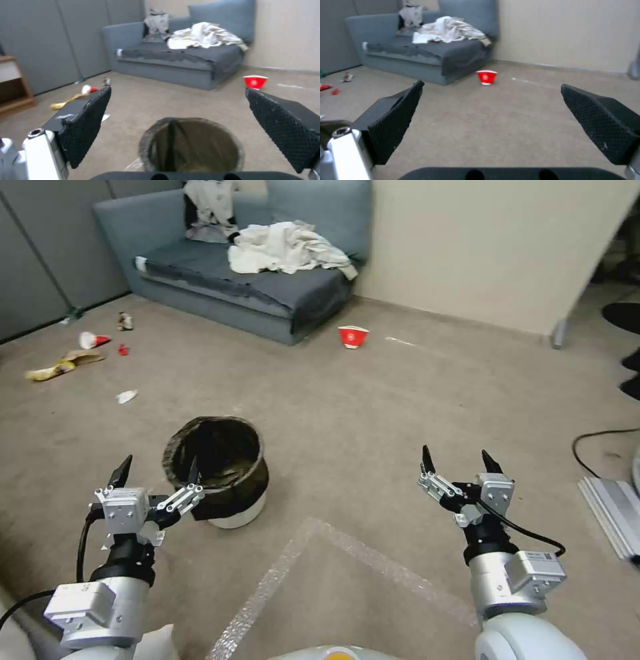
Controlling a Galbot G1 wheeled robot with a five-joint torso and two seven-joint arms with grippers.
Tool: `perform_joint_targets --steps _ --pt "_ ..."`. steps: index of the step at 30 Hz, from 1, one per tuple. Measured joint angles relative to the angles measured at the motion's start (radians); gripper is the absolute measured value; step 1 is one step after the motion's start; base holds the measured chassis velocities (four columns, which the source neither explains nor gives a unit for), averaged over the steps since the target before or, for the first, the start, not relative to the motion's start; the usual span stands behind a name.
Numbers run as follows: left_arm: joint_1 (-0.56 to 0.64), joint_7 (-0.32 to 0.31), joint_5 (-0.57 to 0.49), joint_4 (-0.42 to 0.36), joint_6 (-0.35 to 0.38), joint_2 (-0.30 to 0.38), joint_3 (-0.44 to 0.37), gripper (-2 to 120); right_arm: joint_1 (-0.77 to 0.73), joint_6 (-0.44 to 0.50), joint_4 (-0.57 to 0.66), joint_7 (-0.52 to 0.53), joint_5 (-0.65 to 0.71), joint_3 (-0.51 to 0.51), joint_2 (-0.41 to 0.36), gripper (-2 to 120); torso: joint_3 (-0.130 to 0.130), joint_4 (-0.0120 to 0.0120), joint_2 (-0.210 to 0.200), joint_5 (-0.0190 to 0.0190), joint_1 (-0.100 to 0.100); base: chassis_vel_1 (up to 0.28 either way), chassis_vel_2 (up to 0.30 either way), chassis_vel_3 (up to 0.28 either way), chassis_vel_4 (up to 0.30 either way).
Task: Pick up the trash can from the floor.
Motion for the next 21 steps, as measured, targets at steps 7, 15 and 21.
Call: perform_joint_targets --steps 7,15,21 --pt "0.000 -0.003 -0.008 0.001 -0.020 0.000 0.001 100 0.000 -0.001 0.002 0.002 0.001 -0.001 0.000 100 0.000 0.0002 0.000 -0.0001 0.000 0.120 0.108 0.095 0.101" --pt "-0.003 -0.003 -0.016 0.001 -0.039 0.000 -0.001 100 0.002 -0.005 -0.001 0.001 0.003 0.001 0.000 100 0.000 -0.0005 0.000 0.0000 0.000 0.028 0.034 0.027 0.027" --pt "-0.003 -0.005 -0.019 0.001 -0.039 -0.001 -0.005 100 0.005 0.022 -0.019 0.001 0.015 -0.003 0.001 100 0.000 -0.0002 0.000 0.0000 0.000 -0.015 0.018 0.039 -0.015"
